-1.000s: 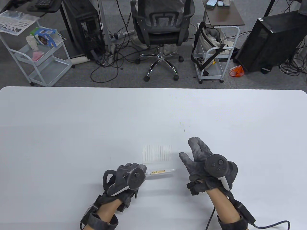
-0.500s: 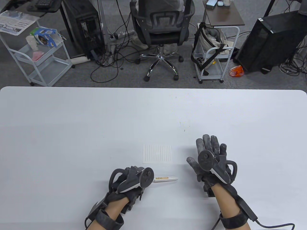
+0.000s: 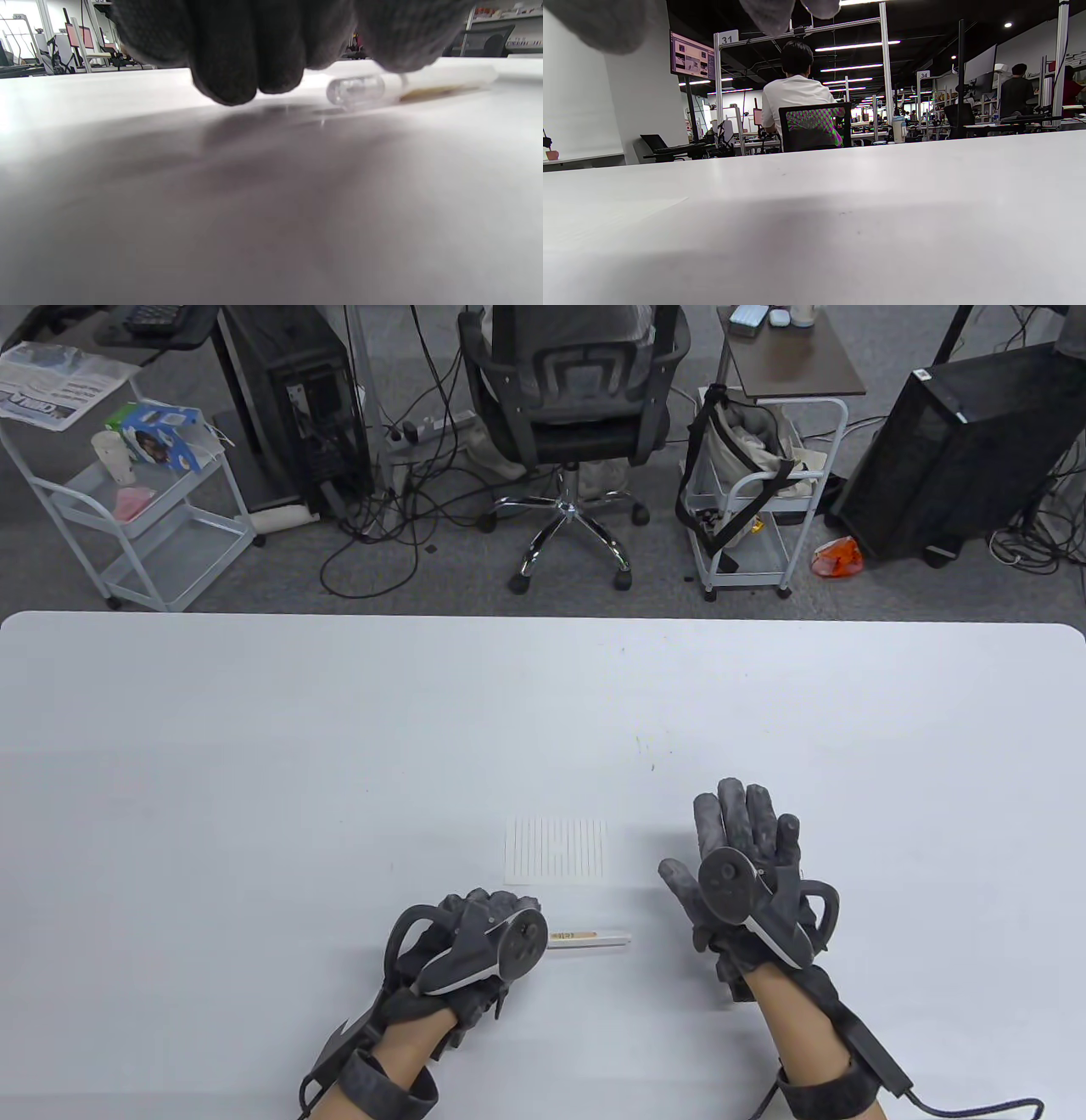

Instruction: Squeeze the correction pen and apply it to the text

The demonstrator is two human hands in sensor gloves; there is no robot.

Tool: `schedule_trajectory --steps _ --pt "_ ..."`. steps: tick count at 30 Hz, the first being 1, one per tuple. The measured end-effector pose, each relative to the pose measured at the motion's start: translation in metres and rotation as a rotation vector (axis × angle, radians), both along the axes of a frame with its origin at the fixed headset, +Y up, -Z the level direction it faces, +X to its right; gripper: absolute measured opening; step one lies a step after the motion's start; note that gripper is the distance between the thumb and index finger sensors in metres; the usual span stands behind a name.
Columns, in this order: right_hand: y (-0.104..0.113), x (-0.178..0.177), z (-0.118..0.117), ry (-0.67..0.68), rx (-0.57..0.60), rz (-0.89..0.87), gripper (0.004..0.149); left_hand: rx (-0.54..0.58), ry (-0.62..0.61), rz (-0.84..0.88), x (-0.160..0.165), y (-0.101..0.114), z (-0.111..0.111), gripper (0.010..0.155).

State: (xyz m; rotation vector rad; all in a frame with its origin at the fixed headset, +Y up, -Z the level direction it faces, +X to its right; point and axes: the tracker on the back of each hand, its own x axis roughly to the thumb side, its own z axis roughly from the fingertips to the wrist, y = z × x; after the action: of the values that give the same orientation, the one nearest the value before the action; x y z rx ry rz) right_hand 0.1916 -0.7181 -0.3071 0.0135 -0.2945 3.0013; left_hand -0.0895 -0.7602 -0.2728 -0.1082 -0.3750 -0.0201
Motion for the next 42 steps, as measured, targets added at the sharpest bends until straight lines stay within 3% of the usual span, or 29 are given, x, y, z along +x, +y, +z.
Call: schedule_trajectory --steps 8,15,21,29,42 --pt "0.011 0.007 0.002 0.021 -0.009 -0.097 0.082 0.148 0.141 0.240 -0.045 0.038 -0.004 0.076" --pt "0.011 0.016 0.008 0.012 -0.043 -0.051 0.081 0.242 0.221 0.305 -0.083 0.053 -0.004 0.081" --pt "0.007 0.015 0.014 0.039 -0.041 -0.023 0.080 0.241 0.234 0.249 -0.092 0.050 -0.003 0.084" --pt "-0.007 0.028 0.018 0.000 -0.123 -0.010 0.082 0.198 0.267 0.184 -0.096 0.040 -0.008 0.084" --pt "-0.007 0.032 0.018 -0.033 -0.127 0.010 0.082 0.170 0.287 0.100 -0.099 0.030 -0.010 0.084"
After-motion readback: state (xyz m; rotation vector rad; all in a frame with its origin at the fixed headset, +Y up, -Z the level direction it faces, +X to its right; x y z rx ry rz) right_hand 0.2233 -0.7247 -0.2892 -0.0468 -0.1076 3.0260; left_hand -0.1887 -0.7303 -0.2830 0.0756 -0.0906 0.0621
